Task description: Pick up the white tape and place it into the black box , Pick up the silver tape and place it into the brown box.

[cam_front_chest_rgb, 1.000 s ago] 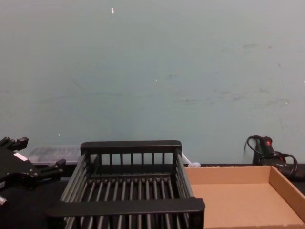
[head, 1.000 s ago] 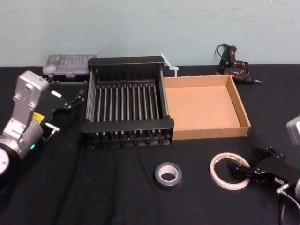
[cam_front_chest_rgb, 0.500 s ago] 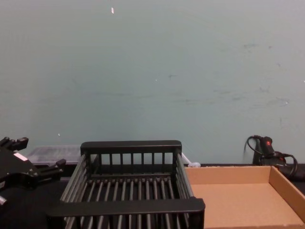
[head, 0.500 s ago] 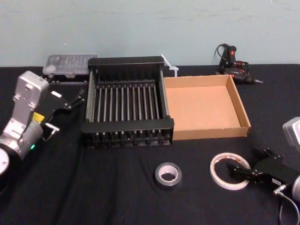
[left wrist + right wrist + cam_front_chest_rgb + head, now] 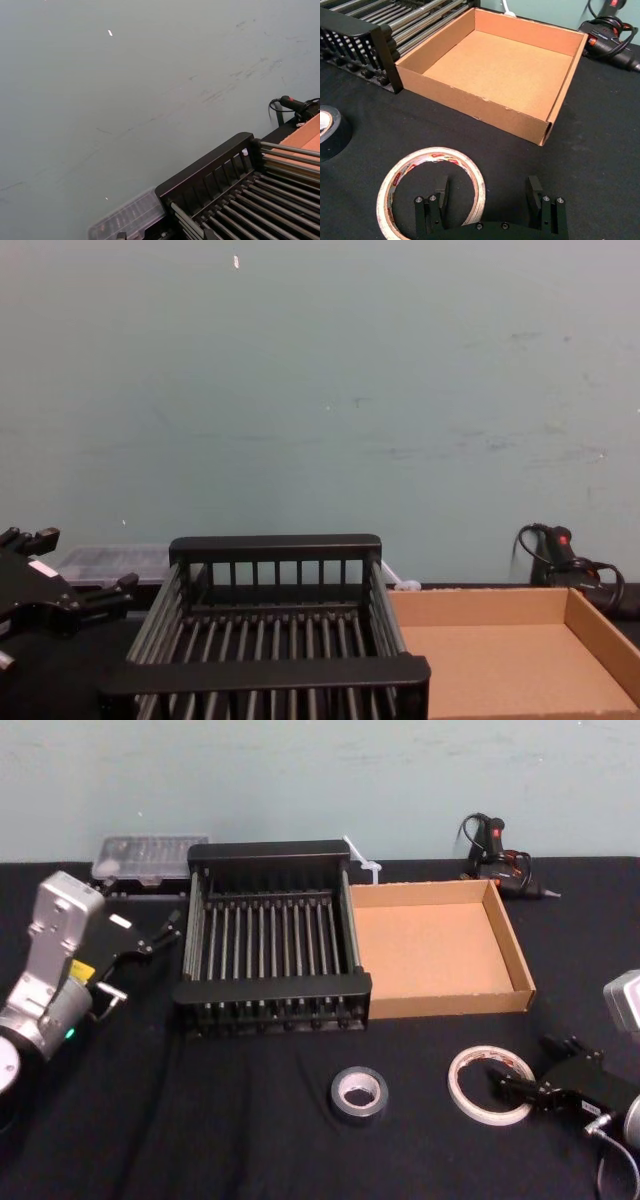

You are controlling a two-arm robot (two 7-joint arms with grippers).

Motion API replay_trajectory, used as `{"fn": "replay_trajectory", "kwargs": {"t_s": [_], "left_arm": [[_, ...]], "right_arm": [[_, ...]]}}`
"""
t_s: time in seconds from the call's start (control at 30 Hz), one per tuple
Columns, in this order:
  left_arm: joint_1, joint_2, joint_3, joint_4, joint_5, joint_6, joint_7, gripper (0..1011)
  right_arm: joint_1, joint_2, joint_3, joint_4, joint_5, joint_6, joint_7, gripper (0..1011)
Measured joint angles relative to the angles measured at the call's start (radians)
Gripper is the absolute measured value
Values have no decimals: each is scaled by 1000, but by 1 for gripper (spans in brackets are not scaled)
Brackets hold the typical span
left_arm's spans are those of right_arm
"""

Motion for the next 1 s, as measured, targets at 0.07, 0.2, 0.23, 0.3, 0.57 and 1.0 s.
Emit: {"fn": "replay_trajectory", "kwargs": {"t_s": [0.07,0.2,0.23,0.3,0.57,1.0], "left_arm": [[0,0,0,0,0,0,0,1001],[0,0,0,0,0,0,0,1001],[0,0,0,0,0,0,0,1001],[0,0,0,0,0,0,0,1001],[0,0,0,0,0,0,0,1001],[0,0,0,0,0,0,0,1001]], "right_arm": [[2,0,-1,2,0,0,5,1002],[3,1,-2,3,0,0,8,1002],[3,1,-2,3,0,0,7,1002],[3,1,-2,2,0,0,7,1002],[2,1,-1,1,0,-1,5,1002],[1,1,0,0,0,-1,3,810]]}}
